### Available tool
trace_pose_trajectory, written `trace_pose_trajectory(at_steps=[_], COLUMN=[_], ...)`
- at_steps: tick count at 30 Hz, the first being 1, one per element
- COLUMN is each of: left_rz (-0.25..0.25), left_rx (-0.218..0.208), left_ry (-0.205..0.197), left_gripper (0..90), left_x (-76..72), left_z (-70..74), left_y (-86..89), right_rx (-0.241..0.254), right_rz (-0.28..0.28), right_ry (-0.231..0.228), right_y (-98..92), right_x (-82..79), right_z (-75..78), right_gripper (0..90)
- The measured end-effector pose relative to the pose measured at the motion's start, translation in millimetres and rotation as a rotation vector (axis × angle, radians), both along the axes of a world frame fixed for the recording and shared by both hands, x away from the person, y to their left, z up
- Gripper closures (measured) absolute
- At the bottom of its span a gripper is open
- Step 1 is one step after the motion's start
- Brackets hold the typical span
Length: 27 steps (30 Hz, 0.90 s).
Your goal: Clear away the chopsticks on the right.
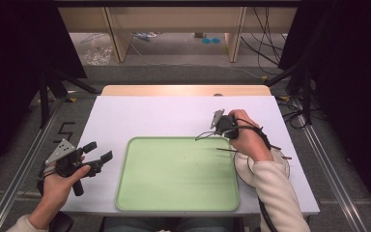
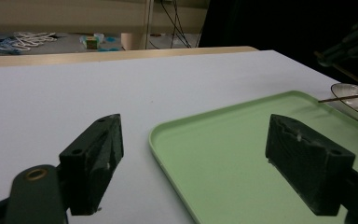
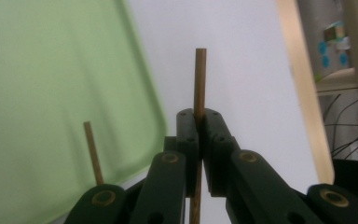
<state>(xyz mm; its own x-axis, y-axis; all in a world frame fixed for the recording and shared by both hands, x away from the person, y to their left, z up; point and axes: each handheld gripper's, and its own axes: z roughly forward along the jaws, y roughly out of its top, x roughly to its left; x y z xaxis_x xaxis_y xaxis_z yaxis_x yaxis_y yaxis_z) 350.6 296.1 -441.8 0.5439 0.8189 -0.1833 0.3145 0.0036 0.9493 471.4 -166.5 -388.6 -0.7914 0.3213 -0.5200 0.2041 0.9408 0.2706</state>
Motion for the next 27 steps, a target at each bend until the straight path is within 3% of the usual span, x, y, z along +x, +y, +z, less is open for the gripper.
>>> trace_pose_trajectory(at_steps=[3, 10, 19, 27], left_rz=[0.001, 0.000, 0.000, 0.002], left_rx=[-0.001, 0.000, -0.001, -0.002], left_ry=[0.001, 0.000, -0.001, 0.000], left_gripper=[19.0, 19.0, 19.0, 19.0], left_x=[-0.1, -0.1, -0.1, -0.4], left_z=[0.0, 0.0, 0.0, 0.2], left_y=[-0.1, -0.1, 0.1, 0.0], right_rx=[0.057, 0.192, 0.276, 0.393], right_rz=[-0.014, -0.055, -0.054, -0.069], right_ry=[-0.043, -0.095, -0.150, -0.195], right_y=[-1.7, -5.0, -4.3, -4.5], right_x=[-1.0, -3.8, -9.8, -13.8], right_z=[14.1, 33.8, 50.5, 60.6], right_gripper=[87.5, 87.6, 87.6, 87.6])
